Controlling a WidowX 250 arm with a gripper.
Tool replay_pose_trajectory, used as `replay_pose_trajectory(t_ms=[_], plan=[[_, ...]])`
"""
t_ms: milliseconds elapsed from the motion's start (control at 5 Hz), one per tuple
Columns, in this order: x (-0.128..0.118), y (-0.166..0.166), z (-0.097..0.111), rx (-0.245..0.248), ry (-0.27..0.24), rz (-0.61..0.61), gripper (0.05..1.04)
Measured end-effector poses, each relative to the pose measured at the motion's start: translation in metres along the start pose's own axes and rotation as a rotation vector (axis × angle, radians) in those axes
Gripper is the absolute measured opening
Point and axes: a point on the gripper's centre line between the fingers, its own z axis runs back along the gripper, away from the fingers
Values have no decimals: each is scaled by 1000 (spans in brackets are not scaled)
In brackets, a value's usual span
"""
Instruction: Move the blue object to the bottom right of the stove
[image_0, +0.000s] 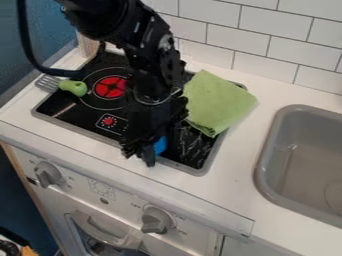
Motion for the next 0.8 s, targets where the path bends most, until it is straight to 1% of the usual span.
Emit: replay_pose_trajectory(t_ms=[200, 400, 600, 800], plan=[[-3, -6, 0, -4, 1, -12, 674], [-2, -10, 0, 6, 2, -8, 958], [-1, -7, 0, 24, -4, -6, 1004], [1, -10, 8, 24, -5, -13, 1000]])
